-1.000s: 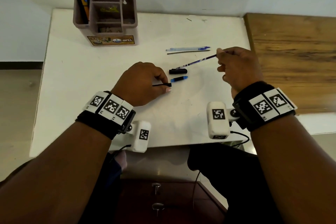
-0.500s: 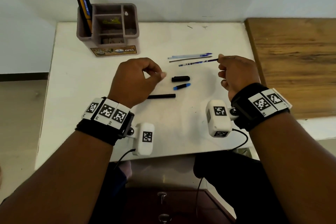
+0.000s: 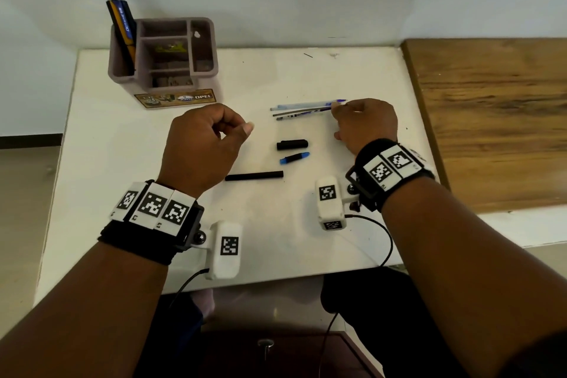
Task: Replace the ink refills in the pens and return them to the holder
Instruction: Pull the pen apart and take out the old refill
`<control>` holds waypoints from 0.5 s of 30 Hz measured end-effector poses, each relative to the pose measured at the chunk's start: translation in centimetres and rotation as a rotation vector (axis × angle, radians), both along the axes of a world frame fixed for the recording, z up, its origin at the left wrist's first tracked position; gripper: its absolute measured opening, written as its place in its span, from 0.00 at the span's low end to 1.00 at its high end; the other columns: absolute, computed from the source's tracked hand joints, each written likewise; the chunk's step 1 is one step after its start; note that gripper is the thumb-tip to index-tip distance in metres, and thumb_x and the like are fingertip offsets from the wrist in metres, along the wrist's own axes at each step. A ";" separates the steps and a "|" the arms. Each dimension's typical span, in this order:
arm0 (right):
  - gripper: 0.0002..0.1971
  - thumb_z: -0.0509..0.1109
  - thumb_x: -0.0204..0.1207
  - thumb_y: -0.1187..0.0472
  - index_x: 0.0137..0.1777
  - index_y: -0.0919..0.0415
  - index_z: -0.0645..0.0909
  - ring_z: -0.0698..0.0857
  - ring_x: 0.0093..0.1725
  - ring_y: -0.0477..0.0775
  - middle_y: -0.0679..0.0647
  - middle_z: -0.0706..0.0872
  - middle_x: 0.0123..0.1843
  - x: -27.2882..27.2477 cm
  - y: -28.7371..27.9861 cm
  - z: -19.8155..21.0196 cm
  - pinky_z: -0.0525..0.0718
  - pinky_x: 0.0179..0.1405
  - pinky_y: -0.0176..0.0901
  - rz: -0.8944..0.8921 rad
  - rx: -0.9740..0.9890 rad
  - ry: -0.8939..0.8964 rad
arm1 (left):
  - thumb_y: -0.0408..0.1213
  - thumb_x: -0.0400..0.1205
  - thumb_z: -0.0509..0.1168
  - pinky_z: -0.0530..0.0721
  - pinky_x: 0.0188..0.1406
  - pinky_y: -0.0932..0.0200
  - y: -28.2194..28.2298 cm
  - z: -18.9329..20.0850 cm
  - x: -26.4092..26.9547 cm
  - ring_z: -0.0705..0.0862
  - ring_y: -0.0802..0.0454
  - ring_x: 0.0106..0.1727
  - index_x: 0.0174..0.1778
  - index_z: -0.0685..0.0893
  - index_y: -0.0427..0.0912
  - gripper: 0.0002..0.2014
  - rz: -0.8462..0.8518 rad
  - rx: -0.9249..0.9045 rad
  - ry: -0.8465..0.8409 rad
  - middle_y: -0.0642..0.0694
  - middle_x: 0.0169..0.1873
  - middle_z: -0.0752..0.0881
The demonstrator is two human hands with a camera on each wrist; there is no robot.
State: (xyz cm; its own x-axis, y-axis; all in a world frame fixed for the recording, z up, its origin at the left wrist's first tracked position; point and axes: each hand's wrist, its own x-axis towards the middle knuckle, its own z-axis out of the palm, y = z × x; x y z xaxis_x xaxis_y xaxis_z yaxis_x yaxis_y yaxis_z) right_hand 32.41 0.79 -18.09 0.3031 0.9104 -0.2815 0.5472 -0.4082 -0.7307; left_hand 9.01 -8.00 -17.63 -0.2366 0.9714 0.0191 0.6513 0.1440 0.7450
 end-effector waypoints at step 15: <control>0.18 0.74 0.77 0.49 0.67 0.42 0.83 0.74 0.69 0.62 0.54 0.78 0.64 -2.3 1.8 1.3 0.80 0.63 0.58 0.610 0.109 -0.678 | 0.54 0.79 0.72 0.71 0.31 0.74 0.1 0.4 0.1 0.79 0.64 0.31 0.41 0.88 0.56 0.08 -0.067 0.000 -0.007 0.63 0.30 0.85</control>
State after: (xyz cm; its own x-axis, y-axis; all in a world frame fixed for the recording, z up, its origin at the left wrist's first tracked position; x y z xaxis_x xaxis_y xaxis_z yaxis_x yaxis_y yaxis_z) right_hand 30.14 2.59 -16.76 -0.1701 0.9779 -0.1218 0.9706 0.1450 -0.1921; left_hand 9.09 -7.94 -17.26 -0.1715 0.9850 0.0181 0.6539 0.1001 0.7499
